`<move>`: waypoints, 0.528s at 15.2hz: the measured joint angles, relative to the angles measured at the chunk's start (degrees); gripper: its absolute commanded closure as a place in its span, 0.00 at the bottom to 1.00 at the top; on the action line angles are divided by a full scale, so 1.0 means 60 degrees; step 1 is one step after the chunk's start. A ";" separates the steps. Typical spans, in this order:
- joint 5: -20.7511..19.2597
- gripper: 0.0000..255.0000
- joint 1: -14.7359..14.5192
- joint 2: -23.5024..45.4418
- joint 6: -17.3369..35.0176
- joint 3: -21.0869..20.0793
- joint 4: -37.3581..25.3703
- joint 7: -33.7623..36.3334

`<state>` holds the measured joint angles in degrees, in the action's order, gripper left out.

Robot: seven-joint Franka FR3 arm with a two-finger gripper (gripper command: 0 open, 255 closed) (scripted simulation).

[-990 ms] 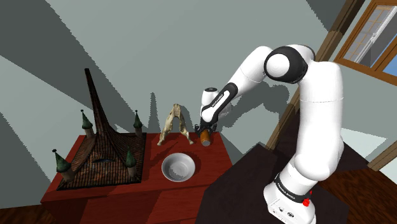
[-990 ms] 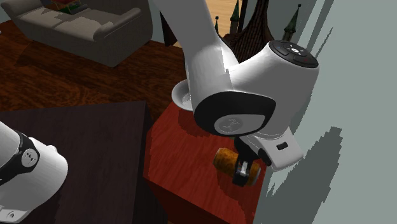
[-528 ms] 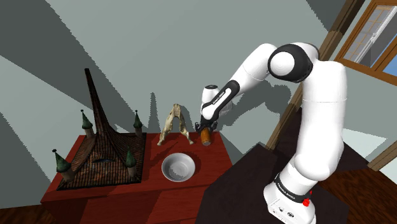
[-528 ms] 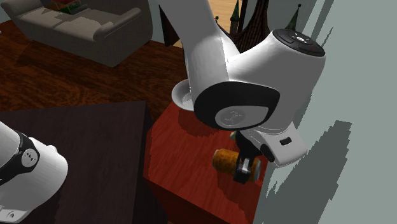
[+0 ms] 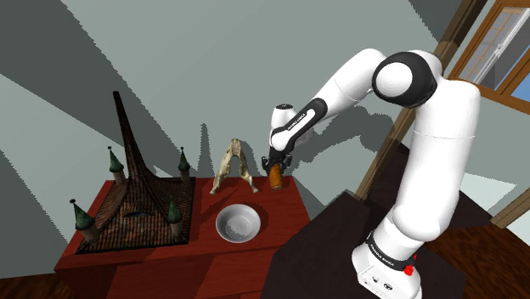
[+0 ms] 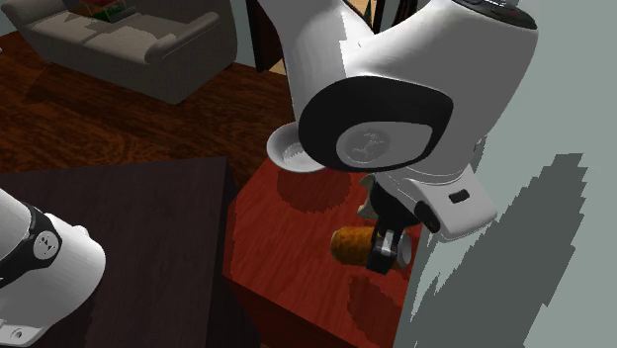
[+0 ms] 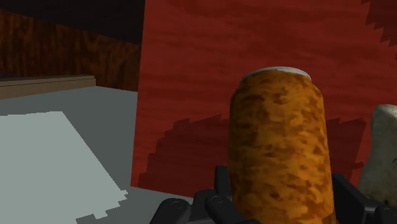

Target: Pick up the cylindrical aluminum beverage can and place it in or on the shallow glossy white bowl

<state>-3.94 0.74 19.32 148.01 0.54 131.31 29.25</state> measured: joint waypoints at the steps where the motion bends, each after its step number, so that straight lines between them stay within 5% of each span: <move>1: 0.0010 1.00 0.0007 -0.0089 -0.0109 -0.0004 -0.0020 -0.0018; 8: 0.0064 1.00 0.0011 -0.0907 -0.0947 -0.0032 -0.0042 -0.0071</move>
<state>-3.55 0.81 13.87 142.33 0.35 131.06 28.83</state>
